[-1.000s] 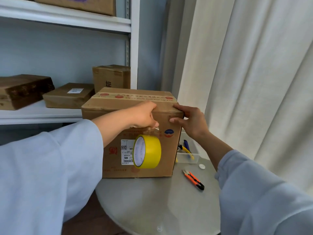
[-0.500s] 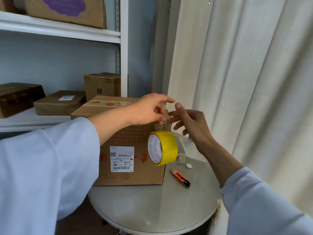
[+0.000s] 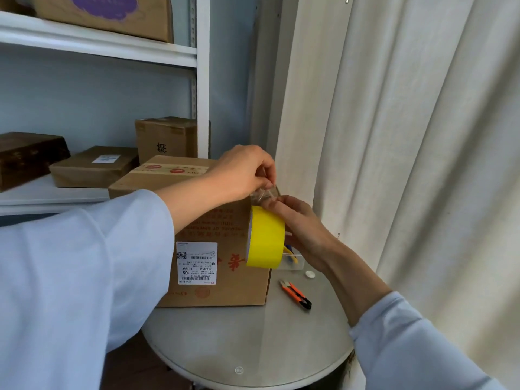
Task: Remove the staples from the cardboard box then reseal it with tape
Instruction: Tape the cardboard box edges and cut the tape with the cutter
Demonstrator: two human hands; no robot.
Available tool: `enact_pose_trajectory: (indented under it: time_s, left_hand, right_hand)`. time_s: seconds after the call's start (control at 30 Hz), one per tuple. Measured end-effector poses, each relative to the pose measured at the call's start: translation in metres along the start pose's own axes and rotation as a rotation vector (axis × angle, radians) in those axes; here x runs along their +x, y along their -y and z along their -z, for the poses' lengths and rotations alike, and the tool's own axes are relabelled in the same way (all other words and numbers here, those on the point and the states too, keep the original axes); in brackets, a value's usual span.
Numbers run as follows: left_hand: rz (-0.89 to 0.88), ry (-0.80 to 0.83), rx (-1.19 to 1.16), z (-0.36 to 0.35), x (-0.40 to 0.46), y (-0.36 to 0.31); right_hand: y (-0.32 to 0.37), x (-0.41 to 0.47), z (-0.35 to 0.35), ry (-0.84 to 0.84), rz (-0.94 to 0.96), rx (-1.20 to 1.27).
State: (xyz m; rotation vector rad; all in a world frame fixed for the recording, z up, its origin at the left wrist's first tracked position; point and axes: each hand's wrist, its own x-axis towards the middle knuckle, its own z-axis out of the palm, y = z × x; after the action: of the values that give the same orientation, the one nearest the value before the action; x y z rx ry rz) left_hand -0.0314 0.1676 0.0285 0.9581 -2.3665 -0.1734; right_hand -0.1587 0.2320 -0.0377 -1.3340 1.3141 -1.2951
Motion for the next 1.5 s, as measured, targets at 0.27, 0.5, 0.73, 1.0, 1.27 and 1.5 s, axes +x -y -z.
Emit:
enact_pose_trajectory:
  time_s: [0.27, 0.5, 0.73, 1.0, 1.27, 1.5]
  left_hand:
    - [-0.030, -0.043, 0.043, 0.000, 0.022, 0.008]
    - [-0.064, 0.094, 0.031, -0.010, 0.039, 0.012]
    - [-0.104, 0.238, 0.056, -0.012, 0.055, 0.017]
    - [-0.083, 0.322, -0.038, -0.012, 0.071, 0.023]
    - [-0.088, 0.356, -0.035, -0.013, 0.080, 0.030]
    - [-0.076, 0.392, -0.069, -0.021, 0.083, 0.038]
  right_hand:
    - [0.000, -0.002, -0.010, 0.026, -0.075, 0.202]
    - [-0.019, -0.006, -0.005, -0.025, 0.005, 0.212]
    - [-0.030, -0.003, -0.014, -0.088, 0.014, 0.224]
    - [-0.020, 0.001, -0.012, -0.177, -0.029, 0.212]
    - [-0.018, 0.003, -0.015, -0.187, -0.025, 0.189]
    - [-0.017, 0.004, -0.014, -0.181, -0.047, 0.194]
